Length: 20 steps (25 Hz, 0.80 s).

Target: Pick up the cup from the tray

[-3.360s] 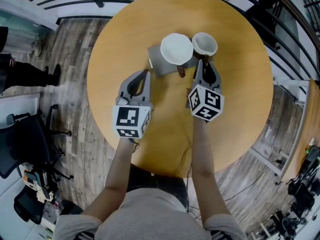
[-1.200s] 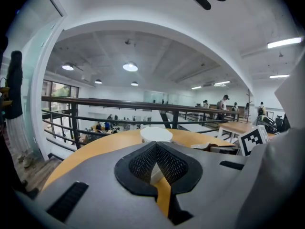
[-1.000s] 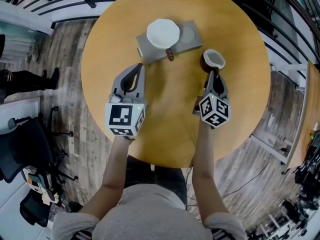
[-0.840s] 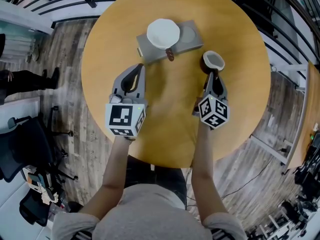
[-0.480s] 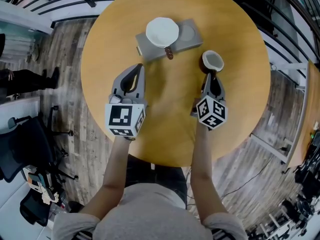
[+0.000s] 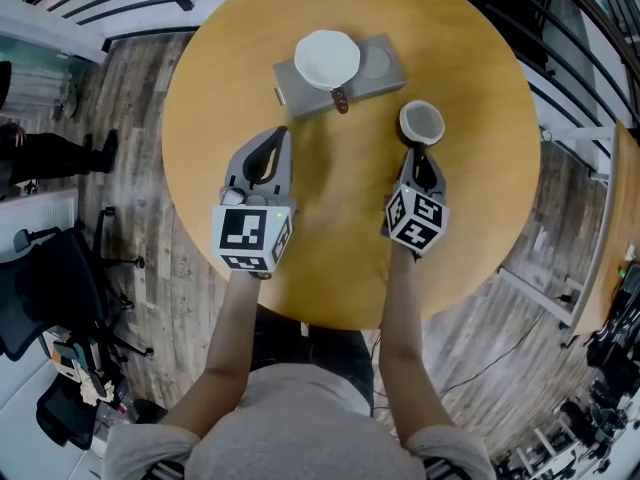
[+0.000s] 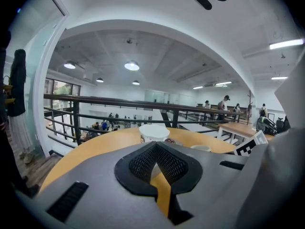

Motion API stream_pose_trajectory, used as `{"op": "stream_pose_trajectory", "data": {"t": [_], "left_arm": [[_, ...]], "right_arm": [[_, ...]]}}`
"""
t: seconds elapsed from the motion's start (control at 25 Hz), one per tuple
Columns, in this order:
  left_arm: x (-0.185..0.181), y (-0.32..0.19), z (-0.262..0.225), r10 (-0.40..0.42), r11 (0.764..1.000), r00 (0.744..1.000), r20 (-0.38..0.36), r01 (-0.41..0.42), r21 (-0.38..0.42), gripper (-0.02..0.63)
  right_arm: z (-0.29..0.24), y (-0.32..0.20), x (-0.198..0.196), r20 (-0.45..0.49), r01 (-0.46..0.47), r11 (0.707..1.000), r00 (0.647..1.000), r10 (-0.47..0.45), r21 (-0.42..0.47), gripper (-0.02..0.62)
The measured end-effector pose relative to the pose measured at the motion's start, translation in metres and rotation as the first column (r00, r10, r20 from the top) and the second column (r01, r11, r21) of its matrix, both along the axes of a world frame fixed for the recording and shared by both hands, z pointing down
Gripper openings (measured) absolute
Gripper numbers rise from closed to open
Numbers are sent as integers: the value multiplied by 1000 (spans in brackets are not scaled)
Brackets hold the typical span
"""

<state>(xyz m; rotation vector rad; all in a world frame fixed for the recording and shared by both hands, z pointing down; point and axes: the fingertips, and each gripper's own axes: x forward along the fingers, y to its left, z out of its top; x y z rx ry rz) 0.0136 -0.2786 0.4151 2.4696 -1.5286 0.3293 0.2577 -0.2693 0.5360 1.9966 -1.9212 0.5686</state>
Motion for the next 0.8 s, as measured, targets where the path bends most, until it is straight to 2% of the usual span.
{"op": "stream_pose_trajectory", "data": {"t": [0.28,0.64,0.72,0.8], "left_arm": [[-2,4,2,-2,1000,1000,5,2,-1,8],[-6,11,-1,-9,1000,1000,-1,9,0,8],[-6,12,-1,-11,1000,1000,-4,11,2,8],[-6,13,-3,-14,1000,1000,-7,14,4,8]], "right_arm": [[33,13,-3,38,8,986,999,-2,-166,48],[31,13,-4,79,3,987,997,10,-162,49],[30,13,-5,126,-6,989,992,25,-151,126],[26,15,-5,147,-17,990,988,37,-138,141]]}}
